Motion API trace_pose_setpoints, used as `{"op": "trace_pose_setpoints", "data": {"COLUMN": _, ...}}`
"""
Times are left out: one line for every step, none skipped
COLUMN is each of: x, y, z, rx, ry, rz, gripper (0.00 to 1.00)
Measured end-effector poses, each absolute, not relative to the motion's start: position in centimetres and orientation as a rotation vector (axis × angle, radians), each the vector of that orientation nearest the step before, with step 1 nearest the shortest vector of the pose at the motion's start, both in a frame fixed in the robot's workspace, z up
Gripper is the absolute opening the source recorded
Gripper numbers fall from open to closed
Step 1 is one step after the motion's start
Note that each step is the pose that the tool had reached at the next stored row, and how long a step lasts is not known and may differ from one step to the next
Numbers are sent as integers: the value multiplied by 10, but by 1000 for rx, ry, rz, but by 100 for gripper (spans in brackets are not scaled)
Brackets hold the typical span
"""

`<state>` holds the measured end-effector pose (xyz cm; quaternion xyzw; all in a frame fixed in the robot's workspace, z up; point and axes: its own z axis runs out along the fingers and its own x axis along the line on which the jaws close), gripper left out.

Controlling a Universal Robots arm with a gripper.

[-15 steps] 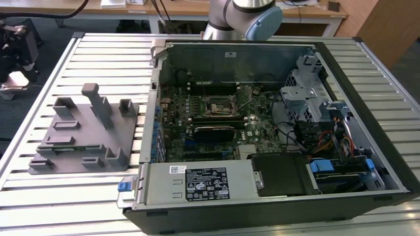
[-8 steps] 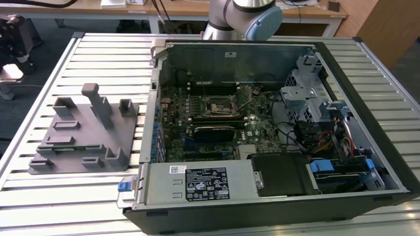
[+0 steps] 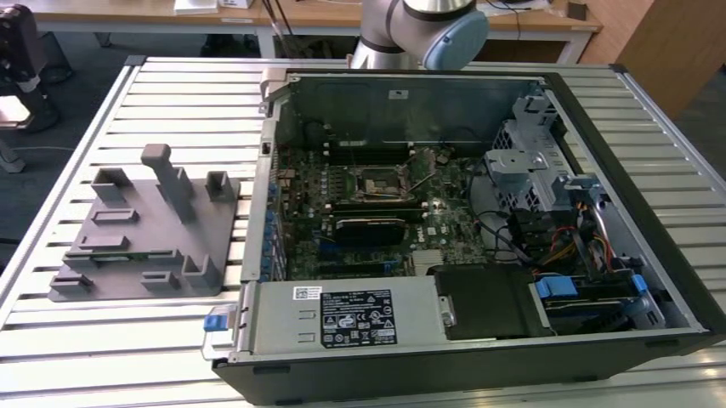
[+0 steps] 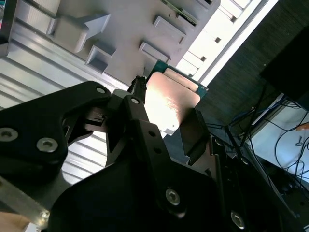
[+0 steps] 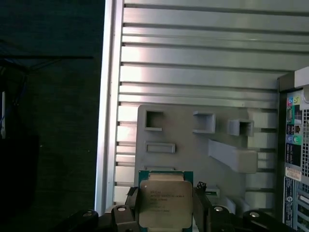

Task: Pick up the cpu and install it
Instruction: 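Pick up the cpu and move it towards the insertion slot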

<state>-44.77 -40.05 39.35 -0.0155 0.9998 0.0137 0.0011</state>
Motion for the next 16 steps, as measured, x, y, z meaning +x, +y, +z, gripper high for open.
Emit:
{"op": "trace_pose_setpoints", "data": {"x": -448, "y": -400, "z": 396, "rx": -49, "ry": 3139, "rz": 43, "gripper": 53}}
{"op": "trace_pose_setpoints", "data": {"x": -448, "y": -400, "z": 399, "rx": -48, "ry": 3139, "rz": 43, "gripper": 53}}
{"op": "trace_pose_setpoints", "data": {"x": -448, "y": -400, "z": 401, "rx": -48, "ry": 3139, "rz": 43, "gripper": 53}}
{"op": "trace_pose_setpoints", "data": {"x": -448, "y": -400, "z": 404, "rx": -48, "ry": 3139, "rz": 43, "gripper": 53}}
{"op": "trace_pose_setpoints", "data": {"x": -448, "y": -400, "z": 406, "rx": -48, "ry": 3139, "rz": 43, "gripper": 53}}
{"op": "trace_pose_setpoints", "data": {"x": -448, "y": -400, "z": 408, "rx": -48, "ry": 3139, "rz": 43, "gripper": 53}}
{"op": "trace_pose_setpoints", "data": {"x": -448, "y": -399, "z": 410, "rx": -48, "ry": 3139, "rz": 43, "gripper": 53}}
{"op": "trace_pose_setpoints", "data": {"x": -448, "y": -399, "z": 413, "rx": -48, "ry": 3139, "rz": 43, "gripper": 53}}
{"op": "trace_pose_setpoints", "data": {"x": -448, "y": -399, "z": 416, "rx": -48, "ry": 3139, "rz": 43, "gripper": 53}}
{"op": "trace_pose_setpoints", "data": {"x": -448, "y": -399, "z": 418, "rx": -48, "ry": 3139, "rz": 43, "gripper": 53}}
{"op": "trace_pose_setpoints", "data": {"x": -448, "y": -399, "z": 421, "rx": -48, "ry": 3139, "rz": 43, "gripper": 53}}
{"op": "trace_pose_setpoints", "data": {"x": -448, "y": -399, "z": 424, "rx": -48, "ry": 3139, "rz": 43, "gripper": 53}}
{"op": "trace_pose_setpoints", "data": {"x": -448, "y": -399, "z": 428, "rx": -48, "ry": 3139, "rz": 43, "gripper": 53}}
{"op": "trace_pose_setpoints", "data": {"x": -448, "y": -398, "z": 431, "rx": -48, "ry": 3139, "rz": 43, "gripper": 53}}
{"op": "trace_pose_setpoints", "data": {"x": -448, "y": -398, "z": 433, "rx": -48, "ry": 3139, "rz": 43, "gripper": 53}}
{"op": "trace_pose_setpoints", "data": {"x": -448, "y": -398, "z": 436, "rx": -48, "ry": 3138, "rz": 43, "gripper": 53}}
